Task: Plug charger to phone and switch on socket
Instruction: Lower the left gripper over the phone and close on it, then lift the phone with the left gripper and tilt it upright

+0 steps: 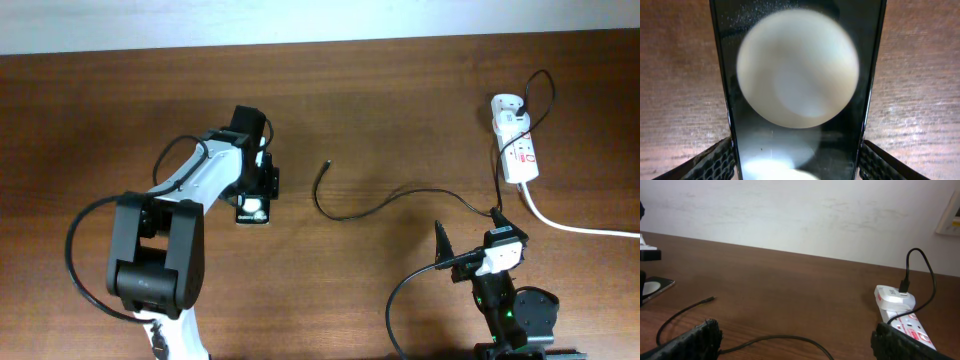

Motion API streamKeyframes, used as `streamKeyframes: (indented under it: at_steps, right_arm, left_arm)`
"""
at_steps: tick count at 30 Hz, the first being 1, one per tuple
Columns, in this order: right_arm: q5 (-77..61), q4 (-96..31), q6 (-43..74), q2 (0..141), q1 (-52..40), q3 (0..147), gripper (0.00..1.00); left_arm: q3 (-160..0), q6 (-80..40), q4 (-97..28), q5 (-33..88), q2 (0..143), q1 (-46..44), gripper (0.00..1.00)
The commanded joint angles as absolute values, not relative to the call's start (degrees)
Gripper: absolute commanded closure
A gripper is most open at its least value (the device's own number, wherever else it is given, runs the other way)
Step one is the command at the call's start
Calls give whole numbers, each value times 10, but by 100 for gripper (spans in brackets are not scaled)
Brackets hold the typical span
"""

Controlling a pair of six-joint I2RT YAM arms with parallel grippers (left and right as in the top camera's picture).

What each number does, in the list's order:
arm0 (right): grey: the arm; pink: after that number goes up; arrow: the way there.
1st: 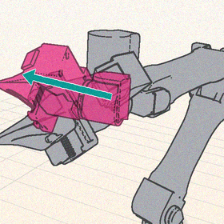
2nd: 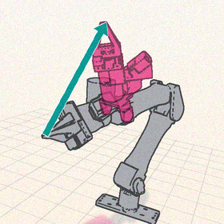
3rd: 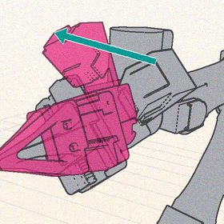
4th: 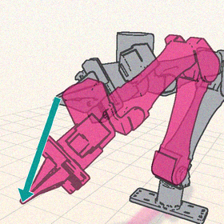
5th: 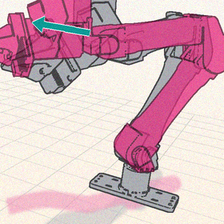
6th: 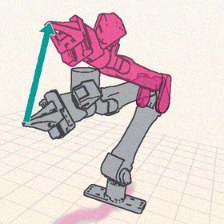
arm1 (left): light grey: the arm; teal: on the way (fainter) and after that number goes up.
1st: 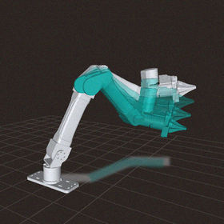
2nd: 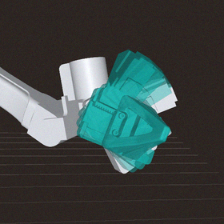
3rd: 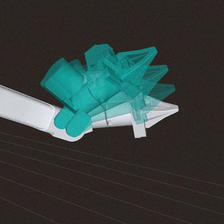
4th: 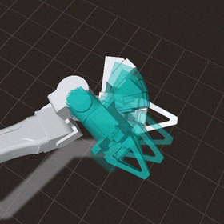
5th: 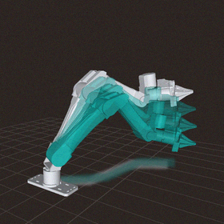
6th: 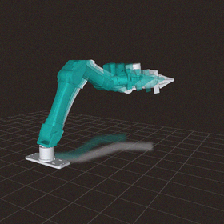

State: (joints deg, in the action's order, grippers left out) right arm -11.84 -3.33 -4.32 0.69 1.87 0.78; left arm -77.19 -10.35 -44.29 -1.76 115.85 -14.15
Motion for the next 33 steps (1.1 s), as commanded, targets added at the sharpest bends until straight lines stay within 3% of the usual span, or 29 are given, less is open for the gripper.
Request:
streamKeyframes:
  at_steps: [1, 12, 18, 27, 33]
  right_arm:
    - [-115, -34, -40, 4, 15, 3, 1]
    - [-115, -34, -40, 4, 15, 3, 1]
    - [-115, -34, -40, 4, 15, 3, 1]
    - [-115, -34, -40, 4, 15, 3, 1]
    - [-115, -34, -40, 4, 15, 3, 1]
  left_arm:
    - [-826, -109, -482, -13, 1173, -144, 27]
    - [-894, -109, -537, 16, 1173, -144, 28]
    - [-923, -109, -533, 128, 1173, -144, 31]
    - [-923, -177, -503, 320, 1173, -133, 49]
    - [-923, -262, -486, 423, 1173, -117, 55]
